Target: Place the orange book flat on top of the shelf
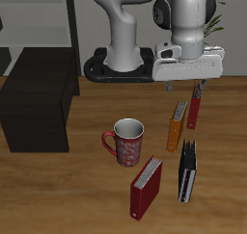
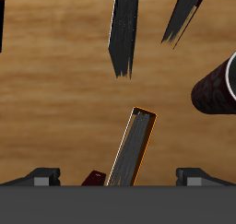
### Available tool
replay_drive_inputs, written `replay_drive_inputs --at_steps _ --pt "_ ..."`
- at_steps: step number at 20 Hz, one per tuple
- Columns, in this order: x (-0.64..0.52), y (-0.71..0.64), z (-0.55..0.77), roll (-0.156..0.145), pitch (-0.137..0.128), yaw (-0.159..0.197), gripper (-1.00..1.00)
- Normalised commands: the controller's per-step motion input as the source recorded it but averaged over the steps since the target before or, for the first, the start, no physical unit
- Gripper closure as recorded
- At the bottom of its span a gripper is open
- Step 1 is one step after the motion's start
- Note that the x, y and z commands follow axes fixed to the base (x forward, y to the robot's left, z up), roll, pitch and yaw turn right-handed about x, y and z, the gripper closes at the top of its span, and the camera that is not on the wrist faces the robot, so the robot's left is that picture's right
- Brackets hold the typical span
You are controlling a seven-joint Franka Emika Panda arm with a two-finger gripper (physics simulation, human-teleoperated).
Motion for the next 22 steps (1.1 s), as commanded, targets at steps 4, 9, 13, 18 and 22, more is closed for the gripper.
replay_drive_inputs --at_steps 4,9,13,18,22 --pt "0.01 -0.07 -0.18 -0.017 -0.016 -0.044 -1.0" --pt "0.08 -0.1 -0.26 -0.014 -0.002 -0.028 -1.0" --pt "0.04 -0.1 -0.33 -0.003 0.011 -0.024 -1.0" --pt "-0.01 -0.06 -0.3 0.005 -0.008 -0.03 -1.0" --pt "-0.02 0.0 -0.17 0.001 0.011 -0.023 -1.0"
